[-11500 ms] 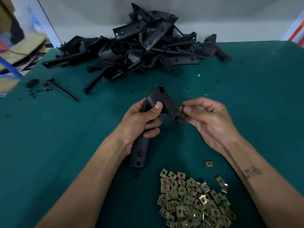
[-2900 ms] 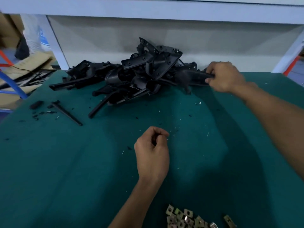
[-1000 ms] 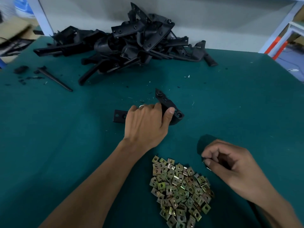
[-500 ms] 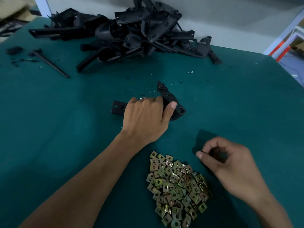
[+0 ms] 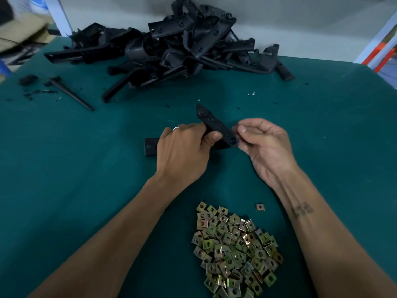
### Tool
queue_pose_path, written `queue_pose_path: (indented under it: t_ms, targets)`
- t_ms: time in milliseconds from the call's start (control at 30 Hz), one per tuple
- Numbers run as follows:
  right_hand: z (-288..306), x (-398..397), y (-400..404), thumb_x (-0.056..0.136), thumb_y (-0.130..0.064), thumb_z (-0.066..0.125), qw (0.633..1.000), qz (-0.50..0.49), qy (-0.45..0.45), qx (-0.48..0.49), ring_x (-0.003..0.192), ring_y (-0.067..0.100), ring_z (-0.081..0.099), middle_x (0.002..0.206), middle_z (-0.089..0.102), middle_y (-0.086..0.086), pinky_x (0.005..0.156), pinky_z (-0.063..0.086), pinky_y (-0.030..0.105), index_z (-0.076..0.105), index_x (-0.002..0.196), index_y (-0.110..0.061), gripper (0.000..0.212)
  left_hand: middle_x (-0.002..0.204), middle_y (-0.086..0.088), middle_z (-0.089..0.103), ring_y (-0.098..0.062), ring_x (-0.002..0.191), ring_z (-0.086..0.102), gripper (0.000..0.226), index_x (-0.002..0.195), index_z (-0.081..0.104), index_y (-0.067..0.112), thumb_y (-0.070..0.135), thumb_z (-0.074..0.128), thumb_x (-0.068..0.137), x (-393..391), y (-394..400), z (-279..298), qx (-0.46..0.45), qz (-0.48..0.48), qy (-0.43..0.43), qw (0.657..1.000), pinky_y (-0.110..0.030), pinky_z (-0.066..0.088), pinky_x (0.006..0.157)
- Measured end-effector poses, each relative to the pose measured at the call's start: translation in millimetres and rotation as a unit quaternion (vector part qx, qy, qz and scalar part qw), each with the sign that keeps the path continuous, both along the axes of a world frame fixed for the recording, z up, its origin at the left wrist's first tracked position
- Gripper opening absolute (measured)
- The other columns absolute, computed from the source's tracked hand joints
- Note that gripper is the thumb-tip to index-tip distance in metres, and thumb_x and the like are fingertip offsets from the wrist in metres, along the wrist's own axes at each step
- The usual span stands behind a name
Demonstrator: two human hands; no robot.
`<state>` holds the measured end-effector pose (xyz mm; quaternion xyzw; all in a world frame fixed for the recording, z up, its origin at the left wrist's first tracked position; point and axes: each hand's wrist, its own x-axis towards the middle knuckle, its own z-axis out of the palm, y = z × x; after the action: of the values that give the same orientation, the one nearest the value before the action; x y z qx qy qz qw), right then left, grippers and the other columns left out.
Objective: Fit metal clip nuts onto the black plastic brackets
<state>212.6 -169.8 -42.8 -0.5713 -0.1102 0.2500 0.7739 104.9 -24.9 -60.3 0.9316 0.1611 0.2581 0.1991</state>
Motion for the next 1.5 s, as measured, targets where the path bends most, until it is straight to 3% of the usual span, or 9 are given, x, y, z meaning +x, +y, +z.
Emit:
queue_pose_path:
  t_ms: [100,167,367,533,867,1000,1133,1300,1500]
  targets:
    - [0.4,-0.8,6.5,0.070,0.001,0.078,0.999,0.040,0.007,0.020,0.088,0.026,0.074,0.088,0.076,0.018,0.082,0.059,0.033,0.075,0.081,-0.004,0.013,0.067,0.009,0.048,-0.025,0.067,0.052,0.047,0.072,0.041,0.024,0.060,0.033,0.100,-0.7,0.8,-0.6,0.010,0.000,-0.003,1.000,-0.038,0.036,0.075]
    - [0.6,1.0,4.7,0.067,0.000,0.079,0.998,0.059,0.015,0.025,0.089,0.027,0.074,0.092,0.076,0.019,0.080,0.059,0.030,0.077,0.080,-0.003,0.013,0.070,0.006,0.054,-0.027,0.073,0.058,0.049,0.076,0.051,0.020,0.059,0.034,0.100,-0.6,0.6,-1.5,0.029,-0.003,0.004,1.000,-0.038,0.036,0.076]
    - [-1.0,4.1,-0.3,0.074,0.000,0.074,0.997,0.066,0.018,0.034,0.070,0.016,0.070,0.076,0.073,0.007,0.072,0.060,0.033,0.071,0.088,-0.003,0.014,0.071,0.007,0.051,-0.028,0.071,0.057,0.048,0.075,0.044,0.022,0.061,0.030,0.099,-1.4,0.6,-1.1,0.026,-0.013,-0.002,1.000,-0.037,0.035,0.074]
    - [-3.4,-3.8,2.5,0.083,0.003,0.070,0.997,0.067,-0.023,0.023,0.076,0.018,0.070,0.079,0.072,0.005,0.075,0.059,0.032,0.069,0.090,-0.003,0.009,0.074,0.002,0.062,-0.029,0.074,0.058,0.052,0.080,0.060,0.014,0.056,0.038,0.101,-2.2,2.2,-2.3,0.021,-0.014,-0.010,1.000,-0.037,0.034,0.073]
    - [-5.3,-19.5,5.9,0.091,0.001,0.070,0.994,-0.008,-0.107,-0.018,0.076,0.021,0.069,0.068,0.068,0.004,0.086,0.058,0.051,0.071,0.082,-0.010,0.014,0.073,0.005,0.061,-0.029,0.072,0.059,0.048,0.077,0.057,0.017,0.056,0.041,0.101,-4.1,-0.4,0.6,0.014,0.013,-0.010,1.000,-0.037,0.037,0.074]
    - [-8.0,-27.4,11.8,0.092,-0.001,0.069,0.996,-0.047,-0.080,0.012,0.076,0.019,0.070,0.073,0.066,0.012,0.083,0.060,0.042,0.072,0.075,-0.013,0.021,0.067,0.012,0.046,-0.027,0.066,0.055,0.040,0.073,0.042,0.026,0.055,0.045,0.101,-3.6,-0.7,1.7,0.007,0.022,-0.025,0.999,-0.034,0.033,0.071]
    - [-7.7,-27.6,12.2,0.094,-0.004,0.069,0.996,-0.029,-0.086,0.014,0.076,0.020,0.069,0.076,0.064,0.015,0.082,0.060,0.040,0.070,0.075,-0.013,0.021,0.068,0.012,0.048,-0.027,0.068,0.057,0.038,0.074,0.043,0.027,0.054,0.045,0.102,-4.5,0.7,1.1,0.009,0.028,-0.022,0.999,-0.035,0.035,0.073]
    - [-8.2,-29.1,13.3,0.093,-0.005,0.069,0.996,-0.042,-0.075,0.027,0.076,0.017,0.069,0.071,0.071,0.003,0.086,0.058,0.043,0.070,0.074,-0.016,0.022,0.074,0.005,0.064,-0.026,0.073,0.060,0.048,0.078,0.058,0.020,0.059,0.042,0.100,-3.9,-0.4,1.6,0.002,0.027,-0.009,1.000,-0.036,0.037,0.074]
    - [-9.7,-34.6,15.9,0.092,-0.010,0.072,0.992,-0.073,-0.104,0.018,0.071,0.011,0.067,0.061,0.067,-0.008,0.080,0.057,0.036,0.073,0.070,-0.023,0.026,0.075,0.003,0.062,-0.028,0.074,0.060,0.045,0.074,0.043,0.023,0.059,0.041,0.100,-4.0,-1.9,3.3,0.002,0.024,-0.015,1.000,-0.036,0.036,0.074]
